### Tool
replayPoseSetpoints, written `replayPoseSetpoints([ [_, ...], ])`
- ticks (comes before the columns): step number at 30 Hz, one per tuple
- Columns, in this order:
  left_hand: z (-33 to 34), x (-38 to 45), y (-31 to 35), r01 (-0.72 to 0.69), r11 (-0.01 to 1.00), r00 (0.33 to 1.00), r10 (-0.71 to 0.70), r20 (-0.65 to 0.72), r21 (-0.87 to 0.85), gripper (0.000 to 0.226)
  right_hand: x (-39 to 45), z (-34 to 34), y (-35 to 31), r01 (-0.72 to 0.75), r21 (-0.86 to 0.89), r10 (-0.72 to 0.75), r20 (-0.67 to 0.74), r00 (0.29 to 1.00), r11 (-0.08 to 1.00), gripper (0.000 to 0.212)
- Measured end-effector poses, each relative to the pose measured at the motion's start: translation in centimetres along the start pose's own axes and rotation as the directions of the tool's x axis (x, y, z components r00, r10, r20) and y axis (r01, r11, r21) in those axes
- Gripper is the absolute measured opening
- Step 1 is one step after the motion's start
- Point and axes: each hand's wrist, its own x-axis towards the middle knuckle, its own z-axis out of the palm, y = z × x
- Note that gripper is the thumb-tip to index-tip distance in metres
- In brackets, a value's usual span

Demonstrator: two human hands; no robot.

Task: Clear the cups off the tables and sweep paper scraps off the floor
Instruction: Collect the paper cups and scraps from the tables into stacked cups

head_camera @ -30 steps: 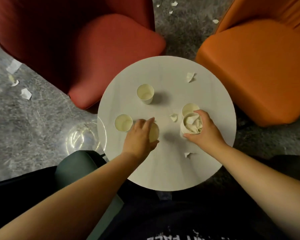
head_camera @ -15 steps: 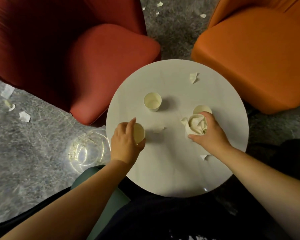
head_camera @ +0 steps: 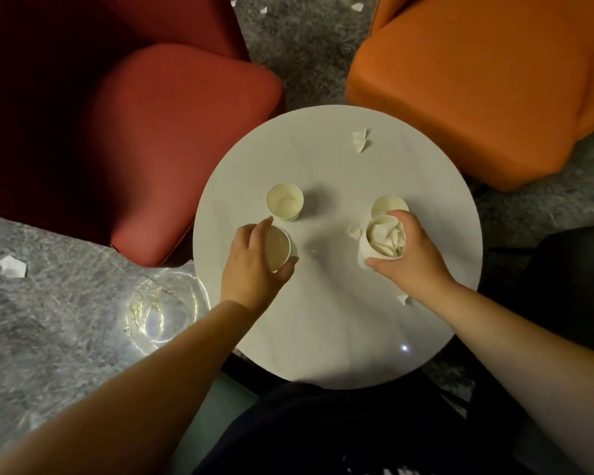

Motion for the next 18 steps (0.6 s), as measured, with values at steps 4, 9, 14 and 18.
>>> replayPoseSetpoints([
  [4, -1.6, 3.6, 2.1, -0.079, 0.992, 0.968, 0.052, -0.247, -0.1, 0.077, -0.2, -0.2, -0.5, 0.011, 0.057, -0.009, -0.033, 0.999, 0.998, 0.071],
  [9, -0.9, 7.1, 2.7, -0.015, 0.996, 0.982, -0.002, -0.191, -0.088, 0.081, -0.6, -0.5, 0.1, -0.003, 0.076, 0.008, -0.066, 0.998, 0.997, 0.073],
  [14, 1.8, 8.1, 2.5, 0.051, 0.997, 0.998, -0.053, 0.042, 0.06, 0.087, -0.7, -1.4, 1.6, -0.013, 0.079, 0.018, -0.056, 0.998, 0.997, 0.079],
  [18, 3.3, 8.2, 2.3, 0.038, 0.99, 0.984, -0.061, 0.17, 0.134, 0.088, -0.6, -2.2, 2.4, -0.035, 0.1, 0.041, -0.054, 0.998, 0.994, 0.078],
])
